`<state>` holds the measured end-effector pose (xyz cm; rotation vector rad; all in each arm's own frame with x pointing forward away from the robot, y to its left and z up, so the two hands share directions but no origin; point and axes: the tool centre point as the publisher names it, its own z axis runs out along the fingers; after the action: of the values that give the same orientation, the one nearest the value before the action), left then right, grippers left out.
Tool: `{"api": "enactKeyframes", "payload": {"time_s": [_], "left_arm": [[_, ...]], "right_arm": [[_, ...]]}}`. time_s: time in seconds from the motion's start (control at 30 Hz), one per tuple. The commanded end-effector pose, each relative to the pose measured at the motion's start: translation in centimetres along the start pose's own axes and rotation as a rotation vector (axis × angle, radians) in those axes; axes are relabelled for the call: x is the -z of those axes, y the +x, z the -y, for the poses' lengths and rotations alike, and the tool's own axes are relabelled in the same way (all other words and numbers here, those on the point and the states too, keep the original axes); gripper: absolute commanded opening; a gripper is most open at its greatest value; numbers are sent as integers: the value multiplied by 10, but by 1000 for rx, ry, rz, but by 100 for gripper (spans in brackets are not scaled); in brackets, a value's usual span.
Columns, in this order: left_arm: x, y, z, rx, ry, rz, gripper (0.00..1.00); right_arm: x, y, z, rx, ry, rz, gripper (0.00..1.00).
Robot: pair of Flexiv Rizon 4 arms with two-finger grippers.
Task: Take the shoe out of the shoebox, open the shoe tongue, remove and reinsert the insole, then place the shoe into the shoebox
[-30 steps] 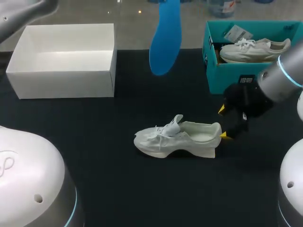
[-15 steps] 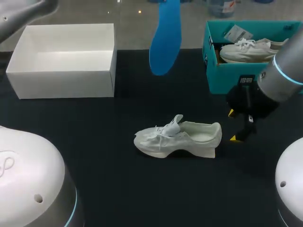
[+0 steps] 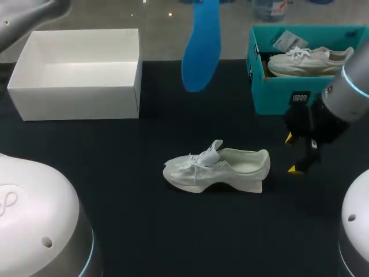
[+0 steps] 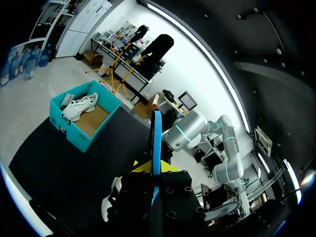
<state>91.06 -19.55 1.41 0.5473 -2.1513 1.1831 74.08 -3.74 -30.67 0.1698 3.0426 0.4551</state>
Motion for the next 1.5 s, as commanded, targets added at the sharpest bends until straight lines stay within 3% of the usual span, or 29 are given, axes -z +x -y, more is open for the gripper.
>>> {"api": "enactKeyframes", "payload": {"time_s": [0.03,0.3,0.8,1.0,1.33,1.5], "left_arm": [[0,0,-1,-1,3,0,0],[-2,14,-1,-2,0,-17,0],[6,7,6,34,-13,-37,0],[6,7,6,34,-13,-37,0],[6,7,6,34,-13,-37,0],[6,7,6,34,-13,-37,0]], "right_arm": [[-1,-3,-2,0,7,-6,100],[-1,-3,-2,0,7,-6,100],[-1,-3,-2,0,7,-6,100],[0,-11,-12,-3,26,-19,100],[-17,-34,-44,2,52,-20,100],[-29,-42,-54,-25,7,2,100]]}}
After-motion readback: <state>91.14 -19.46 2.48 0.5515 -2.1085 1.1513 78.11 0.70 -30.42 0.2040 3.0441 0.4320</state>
